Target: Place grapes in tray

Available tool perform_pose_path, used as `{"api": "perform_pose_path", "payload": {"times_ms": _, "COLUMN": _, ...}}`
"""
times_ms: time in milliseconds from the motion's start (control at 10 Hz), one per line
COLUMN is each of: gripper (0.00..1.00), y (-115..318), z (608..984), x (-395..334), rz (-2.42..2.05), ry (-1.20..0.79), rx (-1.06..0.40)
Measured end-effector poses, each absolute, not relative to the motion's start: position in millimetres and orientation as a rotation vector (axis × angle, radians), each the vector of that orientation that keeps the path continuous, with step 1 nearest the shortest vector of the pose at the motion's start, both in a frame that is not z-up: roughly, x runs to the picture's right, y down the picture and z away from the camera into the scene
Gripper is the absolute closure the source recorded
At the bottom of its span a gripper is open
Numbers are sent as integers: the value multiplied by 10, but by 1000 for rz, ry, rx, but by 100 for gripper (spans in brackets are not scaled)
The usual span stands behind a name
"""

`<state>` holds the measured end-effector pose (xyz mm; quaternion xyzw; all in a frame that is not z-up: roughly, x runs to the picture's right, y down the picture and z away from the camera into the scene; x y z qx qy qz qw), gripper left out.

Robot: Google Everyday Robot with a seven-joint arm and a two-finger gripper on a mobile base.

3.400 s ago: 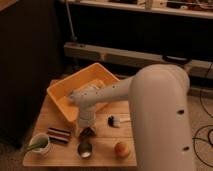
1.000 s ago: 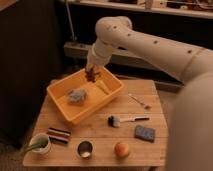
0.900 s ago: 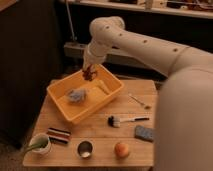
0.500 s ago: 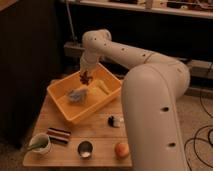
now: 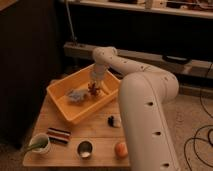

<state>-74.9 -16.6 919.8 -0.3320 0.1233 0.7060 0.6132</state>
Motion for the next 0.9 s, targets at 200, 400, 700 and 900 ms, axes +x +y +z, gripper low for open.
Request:
{"api": "perform_pose_path", "payload": {"times_ms": 200, "gripper": 35, "y": 17, "z": 9260, "x": -711, "rz": 1597, "ry": 312, "rx": -789}}
{"api": "perform_pose_path", "payload": {"times_ms": 400, "gripper": 21, "y": 15, "z": 9201, "x": -695, "rz": 1582, "ry": 313, "rx": -787}}
{"api": "perform_pose_path", "payload": {"times_ms": 700, "gripper": 20, "y": -73, "z": 9043, "x": -670, "rz": 1572, "ry": 287, "rx": -777}}
{"api": "perform_pose_path", "payload": {"times_ms": 900, "gripper": 20, "y": -297, "z": 8753, "x": -662, "rz": 1569, "ry": 239, "rx": -757}}
